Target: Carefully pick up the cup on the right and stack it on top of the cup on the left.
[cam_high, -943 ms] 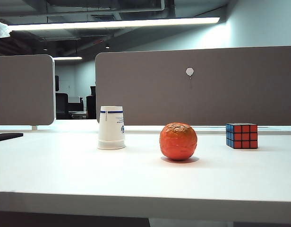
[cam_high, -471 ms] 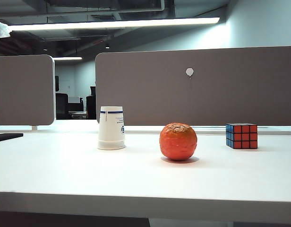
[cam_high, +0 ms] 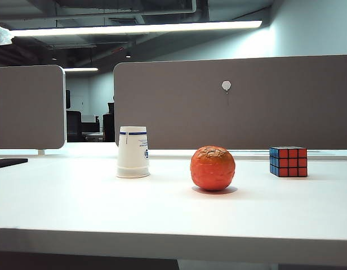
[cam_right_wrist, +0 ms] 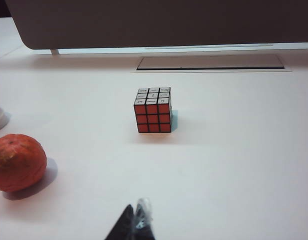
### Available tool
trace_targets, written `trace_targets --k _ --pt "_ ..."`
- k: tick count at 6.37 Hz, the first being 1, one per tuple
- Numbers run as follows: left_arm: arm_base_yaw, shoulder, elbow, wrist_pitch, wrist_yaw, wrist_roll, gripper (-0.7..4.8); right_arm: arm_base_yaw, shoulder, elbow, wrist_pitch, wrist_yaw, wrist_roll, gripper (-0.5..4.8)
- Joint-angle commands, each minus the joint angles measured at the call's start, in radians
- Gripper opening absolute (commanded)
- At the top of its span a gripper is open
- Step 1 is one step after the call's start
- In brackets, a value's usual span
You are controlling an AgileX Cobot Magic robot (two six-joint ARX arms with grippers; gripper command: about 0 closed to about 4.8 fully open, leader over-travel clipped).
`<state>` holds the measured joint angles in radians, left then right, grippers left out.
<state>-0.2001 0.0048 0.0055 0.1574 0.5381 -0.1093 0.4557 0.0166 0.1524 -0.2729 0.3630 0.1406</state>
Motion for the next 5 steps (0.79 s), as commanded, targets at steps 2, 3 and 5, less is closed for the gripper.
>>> trace_targets --k 2,3,5 --pt "-0.001 0.0 0.002 -0.022 0.001 -0.003 -0.05 -0.001 -0.004 -0.143 0.116 -0.033 -0.123 0.0" --pt "-0.001 0.0 0.002 -0.034 0.001 -0.003 -0.05 -0.001 -0.004 -0.143 0.117 -0.033 -0.123 0.0" --pt "0.0 0.0 0.002 -0.059 -0.002 -0.003 -0.05 -0.001 -0.004 -0.143 0.117 -0.033 -0.123 0.0"
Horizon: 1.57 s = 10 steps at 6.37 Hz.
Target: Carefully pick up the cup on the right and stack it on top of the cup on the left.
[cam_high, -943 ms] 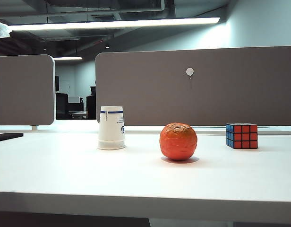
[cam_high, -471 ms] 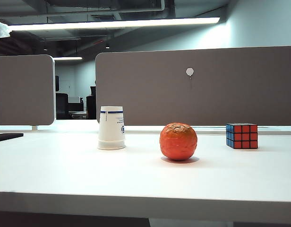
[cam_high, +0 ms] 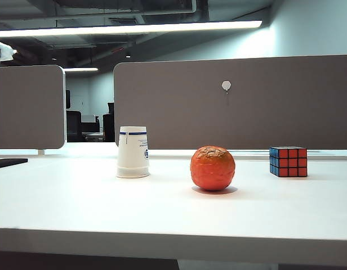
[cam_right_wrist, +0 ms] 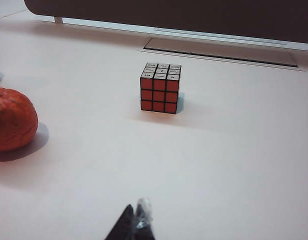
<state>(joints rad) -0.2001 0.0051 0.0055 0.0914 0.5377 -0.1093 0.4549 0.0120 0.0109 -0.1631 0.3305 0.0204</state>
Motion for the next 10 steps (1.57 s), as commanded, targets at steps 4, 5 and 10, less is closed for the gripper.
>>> trace_targets --k 4,5,10 --pt "0.0 0.0 0.002 0.0 0.0 -0.002 -0.05 0.0 0.001 -0.002 0.007 0.0 -0.003 0.0" --pt "0.0 0.0 0.002 0.0 -0.003 0.003 -0.05 0.0 0.001 -0.002 0.007 0.0 -0.003 0.0" --pt "0.0 0.0 0.002 -0.001 -0.383 0.027 -0.05 0.0 0.001 -0.002 0.007 0.0 -0.003 0.0"
